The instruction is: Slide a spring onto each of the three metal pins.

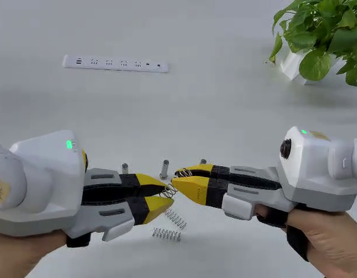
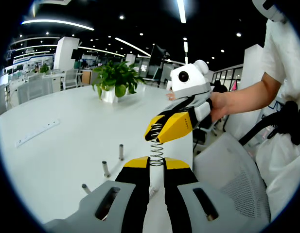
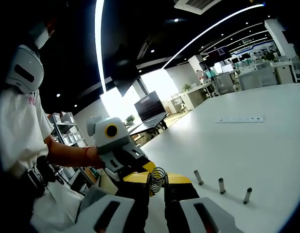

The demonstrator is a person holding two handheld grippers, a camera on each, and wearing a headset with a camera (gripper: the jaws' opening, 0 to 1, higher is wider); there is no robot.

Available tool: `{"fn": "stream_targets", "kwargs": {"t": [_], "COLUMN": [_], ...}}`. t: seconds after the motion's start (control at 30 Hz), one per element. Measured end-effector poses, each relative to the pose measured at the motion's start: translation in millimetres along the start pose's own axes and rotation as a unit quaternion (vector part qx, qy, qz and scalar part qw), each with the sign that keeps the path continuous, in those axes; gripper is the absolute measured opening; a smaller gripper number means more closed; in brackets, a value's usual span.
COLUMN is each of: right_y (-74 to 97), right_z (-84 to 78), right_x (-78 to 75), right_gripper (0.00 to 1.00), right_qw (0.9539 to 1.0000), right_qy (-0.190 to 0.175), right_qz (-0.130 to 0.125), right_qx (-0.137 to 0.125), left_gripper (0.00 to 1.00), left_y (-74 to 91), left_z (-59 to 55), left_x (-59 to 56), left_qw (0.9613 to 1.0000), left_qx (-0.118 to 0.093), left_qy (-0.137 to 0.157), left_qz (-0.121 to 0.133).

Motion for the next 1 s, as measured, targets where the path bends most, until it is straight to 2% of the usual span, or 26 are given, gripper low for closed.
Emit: {"fn": "stream_targets", "kwargs": {"t": [0.3, 0.77, 1.0], "right_y": [-5.3, -10.7, -9.4], "right_z": [4.6, 11.7, 14.4], "right_x": [8.2, 14.5, 14.1], "right_gripper": [0.06, 0.06, 0.07], "right_qw": [0.9985, 0.9882, 0.9871], "right_qy": [0.045, 0.123, 0.127], "right_qz": [0.001, 0.005, 0.009], "right_qx": [0.032, 0.092, 0.097], "left_gripper": [0.06, 0.06, 0.06], "left_y": [-0.1, -0.1, 1.5], "left_z": [-2.0, -7.2, -7.7], "left_x": [0.1, -3.3, -4.4], "left_qw": [1.0, 0.9999, 0.9999], "left_qx": [0.003, 0.001, -0.013], "left_qy": [-0.002, -0.004, -0.003], "left_qz": [-0.004, -0.01, -0.011]}}
Point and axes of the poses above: the centre of the closed fingertips' face, and the gripper's own axes: y roughly backward along the fingers, x roughly to its left, z roughly out of its top, the point moved 10 cm from there along y, roughly backward along the fingers, and after that the axes turned 1 degree about -x, right-handed, at the moved point
